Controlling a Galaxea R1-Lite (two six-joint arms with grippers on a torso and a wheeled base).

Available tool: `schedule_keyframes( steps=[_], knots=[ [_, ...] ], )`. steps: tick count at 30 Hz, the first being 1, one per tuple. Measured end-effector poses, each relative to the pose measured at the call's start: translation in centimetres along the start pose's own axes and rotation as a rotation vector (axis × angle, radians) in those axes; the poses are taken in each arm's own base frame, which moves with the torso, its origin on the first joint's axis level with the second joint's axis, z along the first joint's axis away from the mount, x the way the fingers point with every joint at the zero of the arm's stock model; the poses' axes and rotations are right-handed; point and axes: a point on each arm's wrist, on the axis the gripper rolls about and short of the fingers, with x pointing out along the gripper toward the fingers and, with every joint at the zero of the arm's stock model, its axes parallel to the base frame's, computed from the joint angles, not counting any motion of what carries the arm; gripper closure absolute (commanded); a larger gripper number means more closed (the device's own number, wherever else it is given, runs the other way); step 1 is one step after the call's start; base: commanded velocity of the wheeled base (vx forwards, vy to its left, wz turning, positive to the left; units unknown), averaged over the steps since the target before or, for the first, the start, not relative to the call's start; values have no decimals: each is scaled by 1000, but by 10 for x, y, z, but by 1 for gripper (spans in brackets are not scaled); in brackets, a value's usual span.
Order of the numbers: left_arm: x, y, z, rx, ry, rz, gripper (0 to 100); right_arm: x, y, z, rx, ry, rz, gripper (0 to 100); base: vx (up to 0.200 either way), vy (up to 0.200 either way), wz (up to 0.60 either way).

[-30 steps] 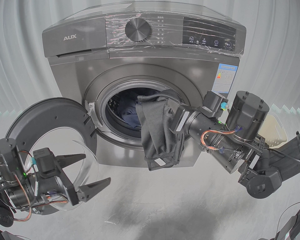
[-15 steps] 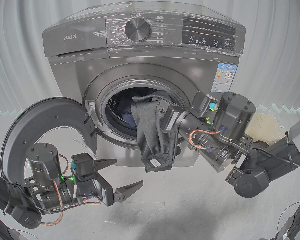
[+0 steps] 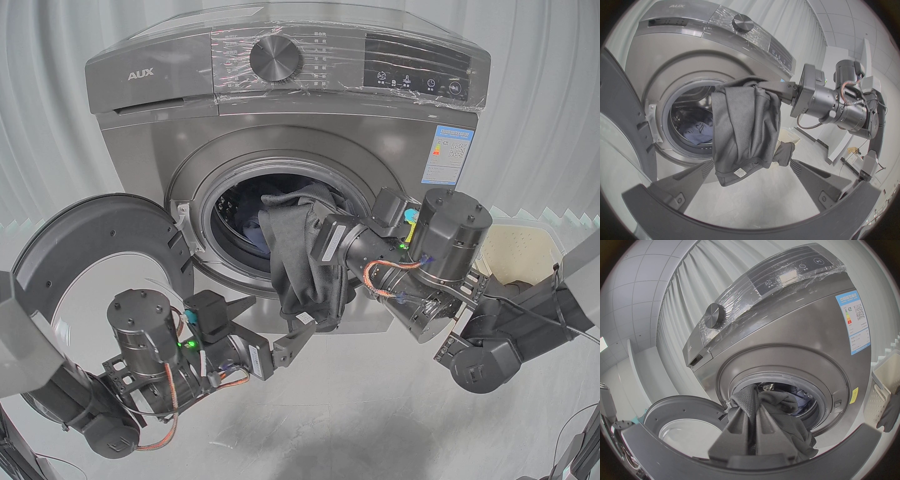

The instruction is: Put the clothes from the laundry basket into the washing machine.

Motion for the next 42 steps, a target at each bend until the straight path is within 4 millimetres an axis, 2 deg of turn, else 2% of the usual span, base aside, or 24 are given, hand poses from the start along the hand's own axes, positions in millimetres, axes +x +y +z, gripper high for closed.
schedule_keyframes(
  steps=[4,14,26,33,34,42],
  knots=[
    [12,-6,-12,-5,28,-14,0,2,0,-2,0,1,-2,100,0,0,0],
    [39,-22,-22,-46,24,-48,0,4,0,-5,-1,7,-3,100,0,0,0],
    [71,-22,-42,-47,-4,-28,0,3,1,-6,3,0,5,100,0,0,0],
    [84,-17,-43,-45,-36,25,0,3,2,-8,3,1,6,100,0,0,0],
    [86,-16,-43,-45,-44,35,100,3,2,-8,3,1,6,100,0,0,0],
    [95,-10,-42,-44,-79,80,100,2,2,-9,5,1,8,100,0,0,0]
  ],
)
